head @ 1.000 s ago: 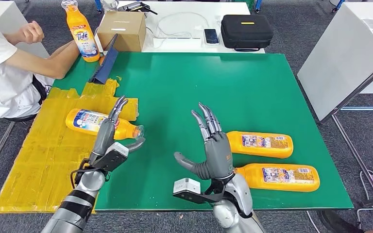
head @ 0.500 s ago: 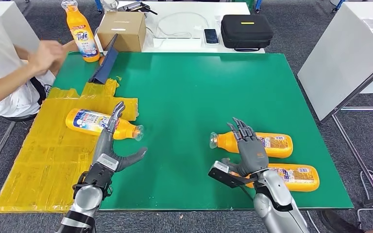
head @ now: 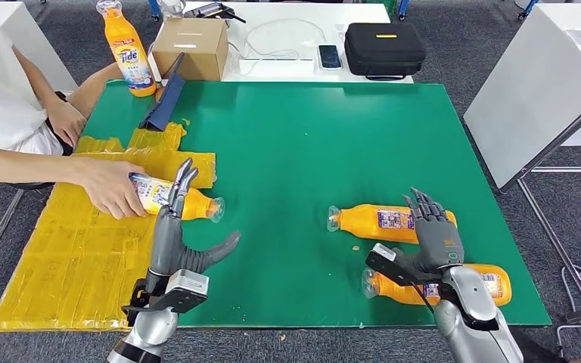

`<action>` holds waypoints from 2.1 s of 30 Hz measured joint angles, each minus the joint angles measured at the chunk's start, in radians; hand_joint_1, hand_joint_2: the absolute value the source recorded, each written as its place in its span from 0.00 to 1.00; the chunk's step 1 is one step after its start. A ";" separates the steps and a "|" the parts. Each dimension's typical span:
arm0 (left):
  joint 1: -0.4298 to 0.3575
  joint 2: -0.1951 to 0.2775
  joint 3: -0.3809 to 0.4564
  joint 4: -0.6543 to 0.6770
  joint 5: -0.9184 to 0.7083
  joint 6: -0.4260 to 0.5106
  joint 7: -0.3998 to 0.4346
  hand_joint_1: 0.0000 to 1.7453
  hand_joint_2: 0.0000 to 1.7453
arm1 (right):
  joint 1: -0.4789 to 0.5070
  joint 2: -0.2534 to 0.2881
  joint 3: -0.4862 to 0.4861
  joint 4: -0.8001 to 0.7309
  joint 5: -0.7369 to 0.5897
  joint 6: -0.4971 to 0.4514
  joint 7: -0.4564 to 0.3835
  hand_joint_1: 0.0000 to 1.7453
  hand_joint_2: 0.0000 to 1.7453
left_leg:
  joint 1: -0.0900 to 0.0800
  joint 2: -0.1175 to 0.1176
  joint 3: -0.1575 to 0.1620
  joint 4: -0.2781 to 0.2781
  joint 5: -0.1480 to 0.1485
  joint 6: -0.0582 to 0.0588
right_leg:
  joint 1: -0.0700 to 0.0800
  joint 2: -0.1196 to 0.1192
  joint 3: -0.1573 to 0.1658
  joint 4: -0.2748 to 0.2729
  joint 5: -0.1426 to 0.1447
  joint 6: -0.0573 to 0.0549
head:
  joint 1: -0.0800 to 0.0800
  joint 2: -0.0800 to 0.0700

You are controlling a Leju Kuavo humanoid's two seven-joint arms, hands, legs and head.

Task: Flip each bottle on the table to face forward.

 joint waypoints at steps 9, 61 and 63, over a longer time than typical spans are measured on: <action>0.000 0.000 -0.035 -0.002 0.009 0.019 -0.002 0.00 1.00 | -0.031 -0.016 -0.031 0.057 0.016 0.023 0.017 0.00 1.00 | 0.000 0.000 0.000 0.000 0.000 0.000 | 0.000 0.000 0.000 0.000 0.000 0.000 | 0.000 0.000; -0.136 -0.002 -0.168 0.129 0.247 -0.125 -0.030 0.00 1.00 | -0.503 -0.062 0.359 0.737 -0.070 0.077 -0.211 1.00 1.00 | 0.000 0.003 0.003 0.000 0.003 0.003 | 0.000 0.000 0.003 0.000 0.003 0.003 | 0.000 0.000; -0.130 -0.002 -0.167 0.126 0.245 -0.130 -0.026 0.00 1.00 | -0.493 -0.049 0.360 0.722 -0.071 0.060 -0.201 1.00 1.00 | 0.000 0.003 0.003 0.000 0.003 0.003 | 0.001 0.000 0.003 0.000 0.003 0.003 | 0.000 0.000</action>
